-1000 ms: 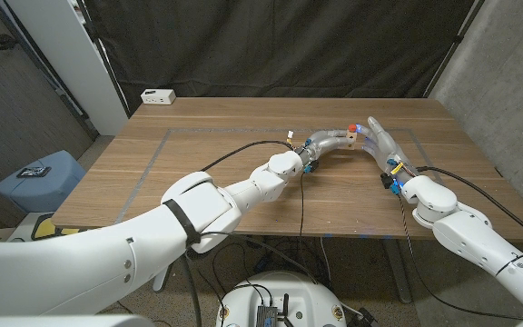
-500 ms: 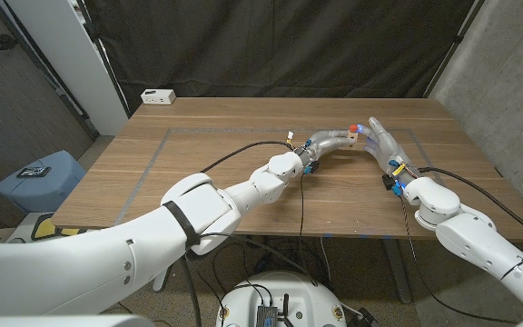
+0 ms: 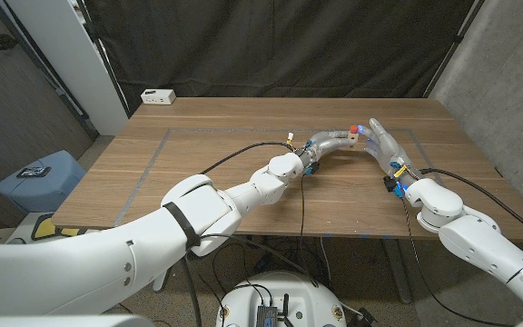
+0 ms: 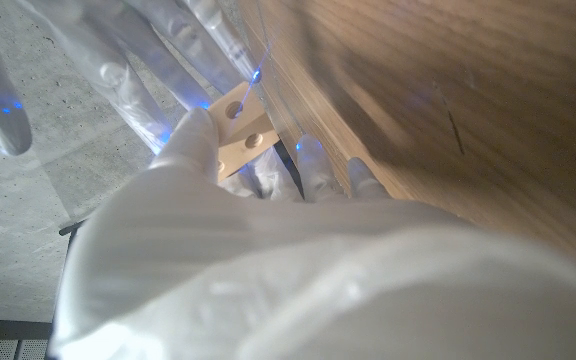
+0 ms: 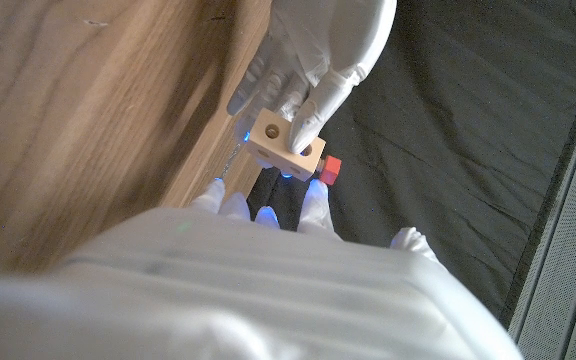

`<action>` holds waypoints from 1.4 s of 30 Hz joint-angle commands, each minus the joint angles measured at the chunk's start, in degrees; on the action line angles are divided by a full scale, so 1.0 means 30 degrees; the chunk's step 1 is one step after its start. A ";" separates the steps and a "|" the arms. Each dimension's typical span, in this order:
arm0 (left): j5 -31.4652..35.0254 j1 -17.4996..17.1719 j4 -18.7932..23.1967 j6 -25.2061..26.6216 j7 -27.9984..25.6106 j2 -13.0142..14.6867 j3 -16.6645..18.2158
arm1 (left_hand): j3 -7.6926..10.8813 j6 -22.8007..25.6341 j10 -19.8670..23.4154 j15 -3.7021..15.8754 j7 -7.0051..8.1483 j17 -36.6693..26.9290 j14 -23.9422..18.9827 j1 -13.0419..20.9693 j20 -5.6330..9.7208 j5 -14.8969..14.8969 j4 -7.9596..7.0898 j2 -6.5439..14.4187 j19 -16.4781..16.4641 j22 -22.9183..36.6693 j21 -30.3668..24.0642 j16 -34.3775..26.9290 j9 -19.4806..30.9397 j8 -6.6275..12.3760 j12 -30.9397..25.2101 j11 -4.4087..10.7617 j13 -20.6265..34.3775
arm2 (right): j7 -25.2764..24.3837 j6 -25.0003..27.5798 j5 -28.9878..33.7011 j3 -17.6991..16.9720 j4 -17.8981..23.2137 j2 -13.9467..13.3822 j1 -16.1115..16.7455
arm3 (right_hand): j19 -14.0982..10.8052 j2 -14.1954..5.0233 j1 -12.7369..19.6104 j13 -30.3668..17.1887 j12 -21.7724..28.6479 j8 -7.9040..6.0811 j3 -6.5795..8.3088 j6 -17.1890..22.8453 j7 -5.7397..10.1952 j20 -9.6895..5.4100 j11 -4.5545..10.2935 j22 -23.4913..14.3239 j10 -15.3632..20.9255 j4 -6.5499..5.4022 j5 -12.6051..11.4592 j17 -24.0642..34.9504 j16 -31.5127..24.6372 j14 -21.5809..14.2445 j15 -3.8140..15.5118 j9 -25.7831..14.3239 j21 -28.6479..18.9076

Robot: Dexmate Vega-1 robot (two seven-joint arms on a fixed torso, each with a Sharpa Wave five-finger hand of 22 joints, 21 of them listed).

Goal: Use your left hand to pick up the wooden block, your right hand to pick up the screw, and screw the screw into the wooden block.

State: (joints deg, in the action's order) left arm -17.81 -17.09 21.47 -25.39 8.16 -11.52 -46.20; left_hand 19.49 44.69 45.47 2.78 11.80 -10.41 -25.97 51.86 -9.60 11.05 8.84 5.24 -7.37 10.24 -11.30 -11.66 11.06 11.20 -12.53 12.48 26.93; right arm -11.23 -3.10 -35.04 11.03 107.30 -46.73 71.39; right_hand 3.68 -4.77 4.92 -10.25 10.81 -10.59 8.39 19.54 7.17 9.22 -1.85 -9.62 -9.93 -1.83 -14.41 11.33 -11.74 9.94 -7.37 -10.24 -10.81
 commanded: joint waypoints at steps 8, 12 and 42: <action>0.0071 -0.0038 0.0003 -0.0018 -0.0118 -0.0048 -0.0013 | 0.0033 0.0228 0.0124 0.0724 -0.0053 -0.0034 -0.0156 0.0392 0.0030 0.0075 0.0163 0.0020 -0.0001 0.0090 -0.0167 -0.0021 0.0066 0.0087 -0.0158 -0.0011 0.0061 | 0.0113 0.0060 -0.0010 -0.0071 0.0354 -0.0090 0.0312 | 0.0062 -0.0081 -0.0148 -0.0081 0.0072 -0.0083 -0.0011 0.0115 -0.0032 0.0051 -0.0002 -0.0060 -0.1809 -0.0103 -0.0109 0.0095 0.0030 0.2883 -0.0126 -0.0074 -0.0029; 0.0062 -0.0033 0.0006 0.0003 -0.0110 -0.0051 -0.0003 | 0.0025 0.0285 0.0125 0.0723 0.0022 -0.0038 -0.0163 0.0422 0.0050 0.0074 0.0164 0.0012 0.0006 0.0090 -0.0163 -0.0032 0.0064 0.0103 -0.0156 -0.0012 0.0064 | 0.0110 0.0068 -0.0004 -0.0129 0.0493 -0.0156 0.0439 | 0.0076 -0.0086 -0.0143 -0.0080 0.0069 -0.0079 -0.0006 0.0104 -0.0037 0.0042 0.0007 -0.0059 -0.1814 -0.0104 -0.0113 0.0093 0.0033 0.2887 -0.0110 -0.0073 -0.0023; -0.0051 0.0178 -0.0084 0.0389 0.0082 -0.0059 -0.0049 | -0.0269 0.1582 0.1437 0.0937 0.0253 -0.0079 -0.0721 -0.0287 0.0236 -0.0021 -0.0198 -0.0131 -0.0089 0.0085 -0.0174 -0.0180 0.0062 0.0402 -0.0509 0.0033 0.0061 | -0.0017 0.0437 0.0156 -0.0341 0.1428 -0.0433 0.1038 | 0.0088 -0.0095 -0.0170 -0.0086 0.0116 -0.0274 0.0004 0.0736 0.0240 0.0048 0.0059 -0.0061 -0.1684 -0.0154 -0.0117 0.0097 0.0028 0.2901 -0.0136 -0.0080 -0.0021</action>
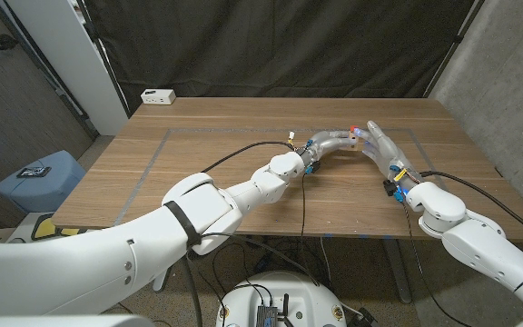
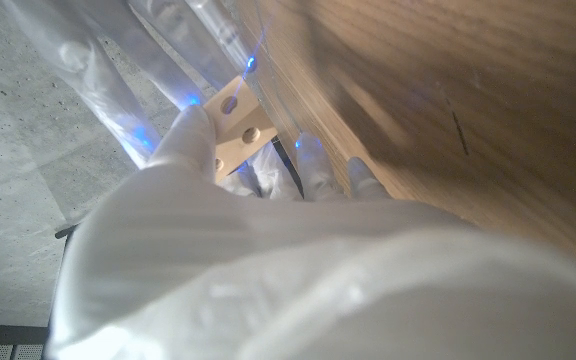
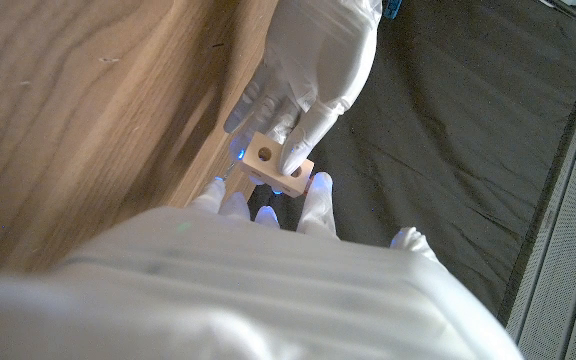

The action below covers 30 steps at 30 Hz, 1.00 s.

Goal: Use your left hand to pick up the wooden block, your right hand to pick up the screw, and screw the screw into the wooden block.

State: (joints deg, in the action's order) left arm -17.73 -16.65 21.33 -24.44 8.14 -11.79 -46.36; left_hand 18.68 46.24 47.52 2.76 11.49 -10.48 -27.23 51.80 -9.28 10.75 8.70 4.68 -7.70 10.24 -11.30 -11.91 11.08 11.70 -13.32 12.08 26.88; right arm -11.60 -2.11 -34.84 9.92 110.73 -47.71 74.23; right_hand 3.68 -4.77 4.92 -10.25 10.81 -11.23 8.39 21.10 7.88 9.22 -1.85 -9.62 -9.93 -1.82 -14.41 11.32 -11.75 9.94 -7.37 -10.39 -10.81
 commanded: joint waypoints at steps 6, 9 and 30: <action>-0.0076 0.0010 -0.0029 0.0018 0.0137 0.0068 -0.0005 | -0.0022 0.1322 0.0916 0.0974 0.0381 -0.0054 -0.0380 -0.0341 0.0112 0.0067 -0.0161 0.0016 0.0001 0.0084 -0.0177 -0.0102 0.0057 0.0304 -0.0281 0.0161 0.0094 | 0.0192 0.0031 0.0137 0.0071 0.0297 -0.0089 0.0072 | 0.0094 -0.0094 -0.0185 -0.0089 0.0125 -0.0074 0.0001 0.0295 0.0040 0.0047 0.0041 -0.0062 -0.1655 -0.0169 -0.0115 0.0103 0.0024 0.2900 -0.0132 -0.0032 -0.0020; -0.0077 -0.0019 -0.0010 -0.0058 0.0154 0.0102 0.0008 | -0.0023 0.1518 0.1181 0.1022 0.0382 -0.0061 -0.0487 -0.0422 0.0145 0.0062 -0.0192 0.0031 0.0005 0.0084 -0.0171 -0.0123 0.0060 0.0351 -0.0355 0.0157 0.0116 | 0.0199 -0.0058 0.0149 0.0053 0.0300 -0.0054 0.0092 | 0.0094 -0.0093 -0.0193 -0.0090 0.0127 -0.0076 -0.0001 0.0322 0.0070 0.0047 0.0034 -0.0062 -0.1646 -0.0177 -0.0114 0.0105 0.0022 0.2900 -0.0135 -0.0033 -0.0020; 0.0035 -0.0142 0.0078 -0.0508 0.0304 0.0293 0.0033 | 0.0069 0.1198 0.0758 0.1009 0.0329 -0.0065 -0.0423 -0.0465 0.0065 0.0083 -0.0135 0.0068 0.0026 0.0087 -0.0149 -0.0006 0.0058 0.0074 0.0033 0.0153 -0.0055 | -0.0906 0.0123 0.0187 -0.1087 0.1087 0.0024 0.1155 | -0.0134 -0.0100 -0.0205 -0.0094 0.0205 -0.0075 0.0009 0.0488 -0.0006 0.0088 0.0088 -0.0061 -0.1382 -0.0207 -0.0115 0.0104 -0.0066 0.2667 -0.0171 -0.0036 -0.0101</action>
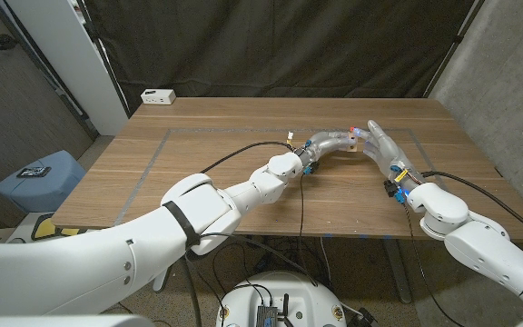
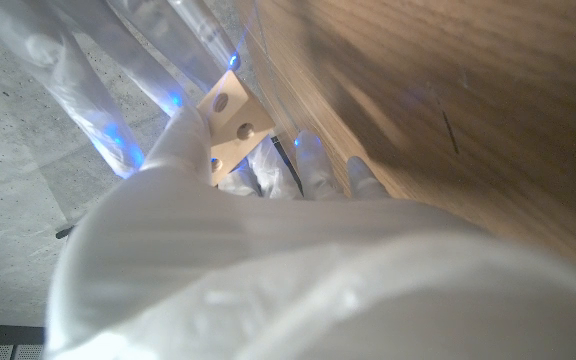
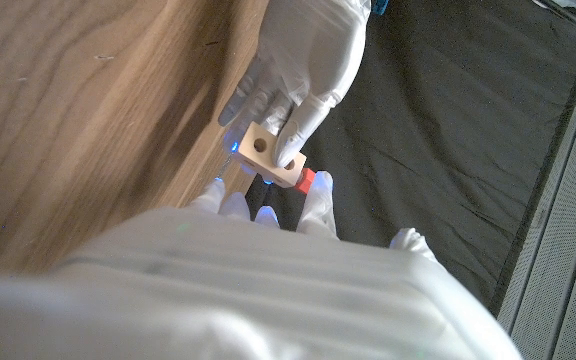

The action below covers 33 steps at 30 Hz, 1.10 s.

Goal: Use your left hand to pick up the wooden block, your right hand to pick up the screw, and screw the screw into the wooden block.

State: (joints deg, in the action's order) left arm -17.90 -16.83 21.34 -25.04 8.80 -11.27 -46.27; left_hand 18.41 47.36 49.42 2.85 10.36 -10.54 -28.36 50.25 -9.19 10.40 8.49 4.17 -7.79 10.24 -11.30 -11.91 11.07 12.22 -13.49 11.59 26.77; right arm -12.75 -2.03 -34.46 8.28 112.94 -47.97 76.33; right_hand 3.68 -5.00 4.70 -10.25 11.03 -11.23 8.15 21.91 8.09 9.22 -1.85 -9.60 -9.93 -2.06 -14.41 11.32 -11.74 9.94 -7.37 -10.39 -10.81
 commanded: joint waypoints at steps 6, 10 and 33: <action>0.0336 -0.0141 0.0159 -0.0765 -0.0118 0.0276 -0.0095 | 0.0220 0.0640 -0.0109 0.0933 0.0660 -0.0040 0.0057 0.0044 -0.0003 0.0215 -0.0053 0.0278 0.0075 0.0088 -0.0140 0.0057 0.0065 -0.0194 0.0214 0.0316 -0.0047 | -0.0656 0.0176 0.0097 -0.0728 0.0377 0.0204 0.0543 | -0.0209 -0.0021 -0.0117 -0.0095 0.0143 -0.0069 0.0094 0.0253 -0.0098 0.0087 0.0045 -0.0067 -0.1323 -0.0126 -0.0117 0.0102 -0.0087 0.2599 -0.0159 -0.0035 -0.0121; 0.0589 -0.0177 0.0234 -0.1177 -0.0377 0.0388 -0.0216 | 0.0272 0.0456 -0.0220 0.0905 0.0645 -0.0045 0.0114 0.0047 -0.0055 0.0226 -0.0054 0.0343 0.0088 0.0089 -0.0136 0.0085 0.0069 -0.0271 0.0260 0.0328 -0.0044 | -0.0744 0.0194 0.0165 -0.0793 0.0347 0.0295 0.0552 | -0.0247 -0.0014 -0.0102 -0.0095 0.0136 -0.0036 0.0100 0.0210 -0.0115 0.0080 0.0041 -0.0066 -0.1313 -0.0119 -0.0119 0.0099 -0.0091 0.2568 -0.0161 -0.0034 -0.0126; 0.1065 -0.0481 0.0676 -0.1855 -0.0781 0.0708 -0.0254 | 0.0438 0.0037 -0.0718 0.0907 0.0612 -0.0063 0.0383 0.0383 -0.0102 0.0262 0.0146 0.0482 0.0106 0.0091 -0.0134 0.0128 0.0096 -0.0371 0.0410 0.0348 -0.0022 | -0.0850 0.0165 0.0305 -0.0899 -0.0316 0.0715 0.0357 | -0.0466 0.0024 -0.0031 -0.0096 0.0112 0.0081 0.0121 0.0018 -0.0255 0.0065 0.0024 -0.0062 -0.1264 -0.0081 -0.0129 0.0083 -0.0095 0.2468 -0.0148 -0.0031 -0.0160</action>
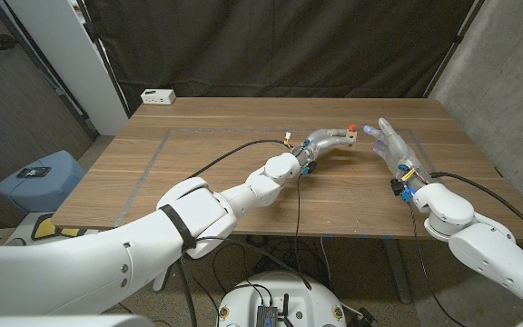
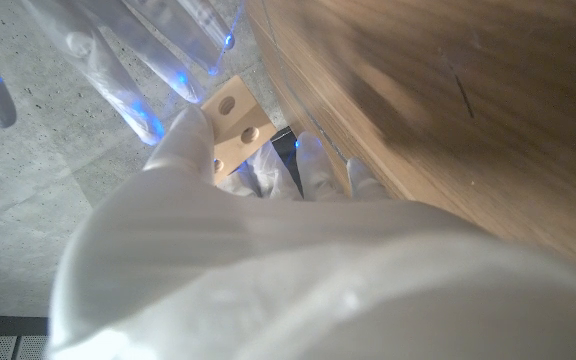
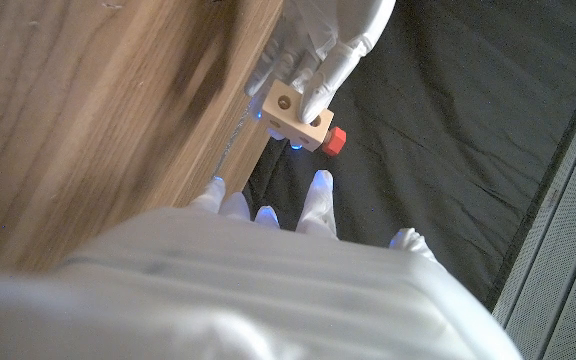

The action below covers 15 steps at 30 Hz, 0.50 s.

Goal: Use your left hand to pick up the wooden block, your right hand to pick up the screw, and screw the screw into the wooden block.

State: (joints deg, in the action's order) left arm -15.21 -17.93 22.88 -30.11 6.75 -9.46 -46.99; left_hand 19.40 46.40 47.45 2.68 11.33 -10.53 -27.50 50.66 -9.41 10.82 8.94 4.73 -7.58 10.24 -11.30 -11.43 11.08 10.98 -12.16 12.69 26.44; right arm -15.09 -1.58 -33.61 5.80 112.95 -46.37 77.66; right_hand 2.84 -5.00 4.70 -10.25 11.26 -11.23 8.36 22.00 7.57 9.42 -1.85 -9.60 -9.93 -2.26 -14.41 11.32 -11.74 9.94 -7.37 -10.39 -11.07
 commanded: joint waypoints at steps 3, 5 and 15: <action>0.0256 -0.0090 0.0144 -0.0173 -0.0127 0.0113 -0.0070 | 0.0132 0.0300 -0.0098 0.0945 0.0305 -0.0075 0.0136 0.0316 -0.0058 0.0132 0.0026 0.0326 0.0038 0.0091 -0.0133 -0.0031 0.0097 0.0032 -0.0025 -0.0018 0.0089 | 0.0032 0.0018 -0.0063 -0.0060 -0.0490 0.0214 -0.0190 | -0.0216 0.0036 -0.0025 -0.0097 0.0035 0.0111 0.0050 -0.0083 -0.0119 -0.0010 0.0008 -0.0059 -0.1254 -0.0008 -0.0129 0.0080 -0.0094 0.2457 -0.0159 -0.0030 -0.0075; 0.0261 -0.0103 0.0157 -0.0182 -0.0147 0.0114 -0.0061 | 0.0136 0.0164 -0.0186 0.0916 0.0315 -0.0085 0.0165 0.0345 -0.0080 0.0133 0.0029 0.0345 0.0044 0.0091 -0.0132 -0.0036 0.0100 -0.0008 0.0007 -0.0019 0.0080 | 0.0074 0.0008 -0.0074 -0.0046 -0.0578 0.0223 -0.0254 | -0.0230 0.0046 -0.0021 -0.0097 0.0028 0.0128 0.0048 -0.0124 -0.0162 0.0003 -0.0002 -0.0059 -0.1263 -0.0004 -0.0129 0.0079 -0.0086 0.2467 -0.0152 -0.0029 -0.0073; 0.0568 -0.0185 0.0304 -0.0395 -0.0474 0.0231 -0.0220 | 0.0154 0.0060 -0.0330 0.0924 0.0273 -0.0098 0.0239 0.0472 -0.0115 0.0141 0.0061 0.0389 0.0039 0.0091 -0.0136 -0.0051 0.0114 0.0012 0.0031 -0.0010 0.0083 | 0.0510 -0.0041 -0.0210 0.0111 -0.0965 0.0173 -0.0686 | -0.0294 0.0088 -0.0007 -0.0097 0.0009 0.0283 0.0040 -0.0557 -0.0161 0.0064 -0.0026 -0.0057 -0.1267 0.0009 -0.0131 0.0078 -0.0063 0.2486 -0.0158 -0.0022 -0.0065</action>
State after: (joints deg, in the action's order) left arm -14.25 -18.21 23.35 -30.73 6.12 -9.10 -47.26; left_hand 19.40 46.29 46.72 2.67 11.44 -10.53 -26.87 51.27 -9.41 10.80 8.94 5.33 -7.58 10.24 -11.30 -11.43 11.37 10.43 -11.92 12.59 26.47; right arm -14.66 -1.58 -33.77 5.70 111.17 -45.88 76.71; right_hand 2.23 -5.00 4.70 -10.25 11.25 -10.56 8.36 20.74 6.97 9.42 -1.85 -9.61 -9.93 -2.26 -14.41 11.32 -11.74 9.94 -7.37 -10.39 -11.07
